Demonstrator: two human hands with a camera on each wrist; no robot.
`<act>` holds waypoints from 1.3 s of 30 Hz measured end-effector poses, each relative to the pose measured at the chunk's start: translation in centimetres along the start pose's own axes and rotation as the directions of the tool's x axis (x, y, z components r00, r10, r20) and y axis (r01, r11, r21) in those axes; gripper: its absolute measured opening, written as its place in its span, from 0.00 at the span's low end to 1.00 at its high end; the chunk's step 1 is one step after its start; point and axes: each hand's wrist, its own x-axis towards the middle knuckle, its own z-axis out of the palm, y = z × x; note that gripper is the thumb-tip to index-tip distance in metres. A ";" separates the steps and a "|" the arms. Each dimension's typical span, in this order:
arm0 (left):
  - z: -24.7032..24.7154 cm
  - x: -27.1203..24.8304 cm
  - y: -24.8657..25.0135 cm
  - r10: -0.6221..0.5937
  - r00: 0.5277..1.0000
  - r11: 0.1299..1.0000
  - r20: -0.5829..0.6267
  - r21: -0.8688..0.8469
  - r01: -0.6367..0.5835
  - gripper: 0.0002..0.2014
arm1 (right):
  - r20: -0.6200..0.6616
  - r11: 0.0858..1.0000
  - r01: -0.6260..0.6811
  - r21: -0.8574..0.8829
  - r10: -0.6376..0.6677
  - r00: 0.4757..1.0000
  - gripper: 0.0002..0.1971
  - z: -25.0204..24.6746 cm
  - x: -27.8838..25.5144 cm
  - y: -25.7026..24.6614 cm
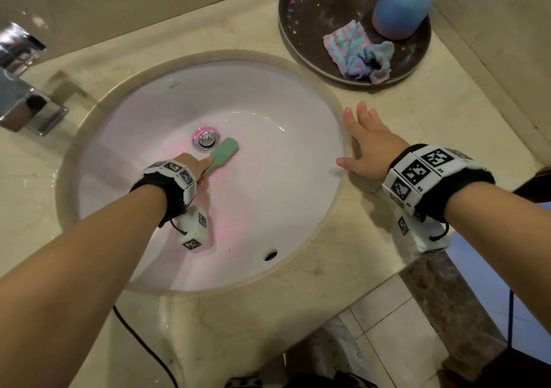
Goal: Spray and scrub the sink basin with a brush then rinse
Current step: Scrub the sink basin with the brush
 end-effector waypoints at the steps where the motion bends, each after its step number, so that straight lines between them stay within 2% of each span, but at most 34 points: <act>1: -0.1 -0.6 -0.1 -0.030 0.999 0.999 0.042 -0.014 0.031 0.25 | 0.002 1.000 0.001 0.002 -0.001 1.000 0.46 0.0 0.0 0.0; 3: 0.0 -1.8 -0.1 -0.077 0.984 0.996 0.161 -0.036 0.084 0.25 | 0.006 1.000 0.003 -0.002 -0.003 1.000 0.46 -0.1 0.0 0.0; 5: 0.5 -2.7 -0.2 -0.074 0.964 0.996 0.256 -0.030 0.084 0.25 | 0.007 1.000 0.003 -0.007 -0.003 1.000 0.46 -0.1 0.0 0.0; 7: 0.8 -3.0 -0.1 -0.063 0.956 0.998 0.287 -0.008 0.068 0.26 | 0.005 1.000 0.003 -0.010 -0.003 1.000 0.46 0.0 0.0 0.1; 15: 1.6 -1.2 3.9 0.021 0.984 0.996 0.174 -0.085 -0.006 0.26 | 0.001 1.000 -0.001 -0.008 0.001 1.000 0.46 0.0 0.0 0.0; 18: 1.5 0.6 3.7 -0.026 0.988 0.977 0.152 -0.203 0.057 0.26 | 0.003 1.000 -0.009 -0.017 0.009 1.000 0.47 0.1 0.1 0.0; 21: 0.7 1.6 2.0 -0.090 0.989 0.920 0.117 -0.370 0.128 0.22 | 0.005 1.000 -0.011 -0.022 0.011 1.000 0.47 0.1 0.1 -0.1; 24: 0.2 1.8 0.3 -0.100 0.988 0.946 0.116 -0.297 0.131 0.25 | 0.004 1.000 -0.013 -0.022 0.013 1.000 0.47 0.1 0.2 -0.1; 29: 0.8 0.2 0.4 -0.073 0.958 0.962 0.277 -0.234 0.141 0.28 | 0.015 1.000 -0.011 -0.011 0.011 1.000 0.46 0.1 0.0 -0.1; 31: 1.4 -0.5 1.5 -0.050 0.952 0.973 0.303 -0.198 0.115 0.27 | 0.019 1.000 -0.011 -0.003 0.011 1.000 0.45 0.0 0.0 -0.1; 36: 2.6 -0.5 6.1 0.036 0.968 0.999 0.247 -0.048 -0.025 0.27 | 0.020 1.000 -0.002 0.000 0.002 1.000 0.45 -0.1 -0.1 -0.1; 39: 2.4 0.5 7.7 0.065 0.977 0.997 0.204 -0.060 -0.054 0.24 | 0.024 1.000 -0.003 0.009 0.003 1.000 0.46 -0.1 0.0 -0.1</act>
